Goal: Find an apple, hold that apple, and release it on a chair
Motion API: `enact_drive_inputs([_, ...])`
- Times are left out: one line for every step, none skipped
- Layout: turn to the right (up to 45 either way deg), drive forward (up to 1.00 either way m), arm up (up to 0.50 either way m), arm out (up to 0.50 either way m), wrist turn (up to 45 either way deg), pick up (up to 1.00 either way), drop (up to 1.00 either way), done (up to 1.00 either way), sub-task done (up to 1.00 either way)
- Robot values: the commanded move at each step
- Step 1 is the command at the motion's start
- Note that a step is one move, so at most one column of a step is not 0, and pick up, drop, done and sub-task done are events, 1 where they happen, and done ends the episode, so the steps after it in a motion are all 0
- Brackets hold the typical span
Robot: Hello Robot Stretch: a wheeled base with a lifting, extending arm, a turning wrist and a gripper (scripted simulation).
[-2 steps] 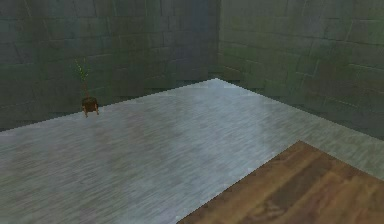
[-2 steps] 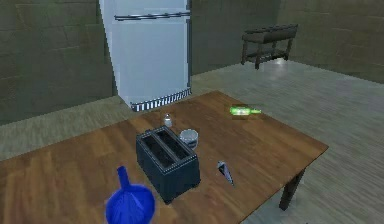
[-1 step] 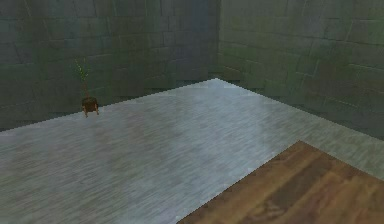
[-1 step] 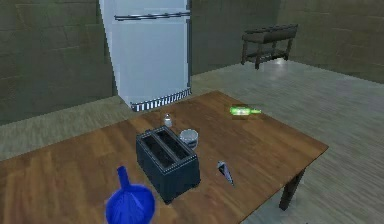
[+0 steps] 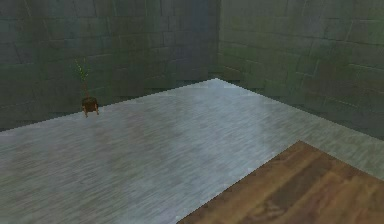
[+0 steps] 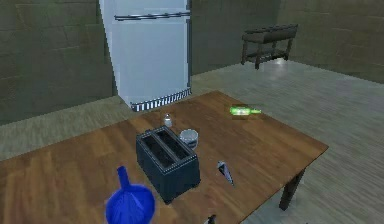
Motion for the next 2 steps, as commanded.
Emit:
enact_drive_inputs([0.0, 0.0, 0.0, -0.08, 0.0, 0.0, 0.0, 0.0, 0.0])
enact_drive_inputs([0.0, 0.0, 0.0, 0.0, 0.0, 0.0, 0.0, 1.0, 0.0])
